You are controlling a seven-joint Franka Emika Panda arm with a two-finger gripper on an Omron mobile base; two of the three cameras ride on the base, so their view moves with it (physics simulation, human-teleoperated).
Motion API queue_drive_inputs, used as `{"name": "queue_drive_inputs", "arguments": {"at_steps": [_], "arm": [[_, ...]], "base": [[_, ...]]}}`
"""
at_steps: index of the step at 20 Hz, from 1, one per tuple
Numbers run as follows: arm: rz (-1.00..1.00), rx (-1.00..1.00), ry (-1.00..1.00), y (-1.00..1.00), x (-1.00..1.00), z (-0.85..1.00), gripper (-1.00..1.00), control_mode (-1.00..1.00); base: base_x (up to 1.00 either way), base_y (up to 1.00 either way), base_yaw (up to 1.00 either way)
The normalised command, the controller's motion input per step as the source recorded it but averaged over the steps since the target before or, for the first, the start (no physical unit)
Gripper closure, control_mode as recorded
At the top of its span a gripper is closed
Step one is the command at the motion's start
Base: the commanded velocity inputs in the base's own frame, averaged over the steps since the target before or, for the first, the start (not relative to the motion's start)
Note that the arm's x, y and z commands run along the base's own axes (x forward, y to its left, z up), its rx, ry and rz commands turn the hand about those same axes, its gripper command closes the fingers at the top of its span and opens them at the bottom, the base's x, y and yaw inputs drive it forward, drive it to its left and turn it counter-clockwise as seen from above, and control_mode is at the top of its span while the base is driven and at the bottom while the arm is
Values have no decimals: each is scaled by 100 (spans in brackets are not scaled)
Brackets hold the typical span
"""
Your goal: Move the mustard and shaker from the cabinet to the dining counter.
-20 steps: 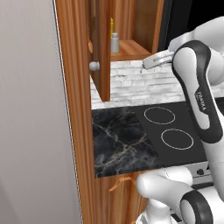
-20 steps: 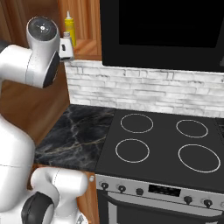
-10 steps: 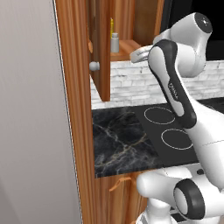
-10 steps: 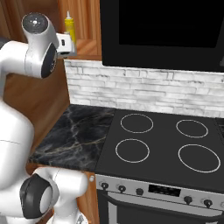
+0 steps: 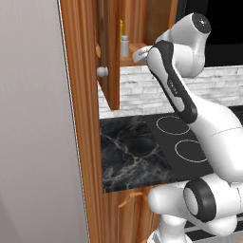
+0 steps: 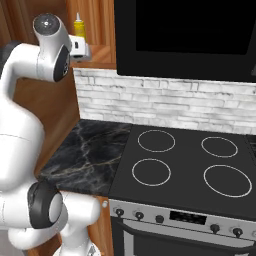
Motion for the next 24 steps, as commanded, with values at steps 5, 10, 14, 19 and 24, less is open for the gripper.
{"name": "queue_drive_inputs", "arguments": {"at_steps": [5,10,14,19,24], "arm": [[0,0,0,25,42,0,-100,-100],[-1,0,3,8,50,0,-100,-100],[-3,0,5,0,58,0,-100,-100],[-3,0,2,8,56,0,-100,-100],[-4,0,0,10,49,0,-100,-100]], "base": [[0,0,0],[0,0,0],[0,0,0],[0,0,0],[0,0,0]]}}
